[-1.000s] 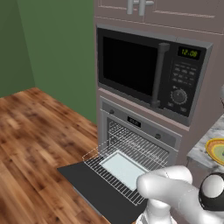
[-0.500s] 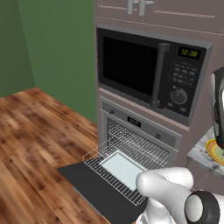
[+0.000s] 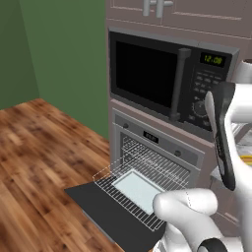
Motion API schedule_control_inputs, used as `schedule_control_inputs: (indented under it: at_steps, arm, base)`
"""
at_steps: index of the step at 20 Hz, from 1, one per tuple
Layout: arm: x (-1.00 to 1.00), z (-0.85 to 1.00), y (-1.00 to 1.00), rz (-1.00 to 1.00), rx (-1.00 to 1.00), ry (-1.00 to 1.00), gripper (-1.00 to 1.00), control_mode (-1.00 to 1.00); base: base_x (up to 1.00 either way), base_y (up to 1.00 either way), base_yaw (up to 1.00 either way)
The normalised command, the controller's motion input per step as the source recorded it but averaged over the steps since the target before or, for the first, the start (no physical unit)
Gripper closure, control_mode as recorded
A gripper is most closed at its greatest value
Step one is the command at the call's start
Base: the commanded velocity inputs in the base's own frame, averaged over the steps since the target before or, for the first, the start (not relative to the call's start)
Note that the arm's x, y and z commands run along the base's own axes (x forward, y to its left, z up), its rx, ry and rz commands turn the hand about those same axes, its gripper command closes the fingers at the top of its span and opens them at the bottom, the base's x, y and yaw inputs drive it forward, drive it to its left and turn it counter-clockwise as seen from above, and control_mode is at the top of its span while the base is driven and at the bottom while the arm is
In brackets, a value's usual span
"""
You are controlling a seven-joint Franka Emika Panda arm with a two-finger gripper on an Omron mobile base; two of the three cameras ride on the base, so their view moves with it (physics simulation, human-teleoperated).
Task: Take the baked cake out of the oven and place it on the plate for cooling. Then close the oven door.
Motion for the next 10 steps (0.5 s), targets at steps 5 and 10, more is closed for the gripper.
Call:
schedule_control_inputs:
  at_steps: [5,10]
  arm:
    - [-0.01,0.0,1.0,-0.13,-0.03,0.0,-1.0,-1.0]
    - [0.17,-0.09,0.99,-0.09,-0.02,0.0,-1.0,-1.0]
  base:
    - [0.0,0.0,0.0]
    - [0.0,0.0,0.0]
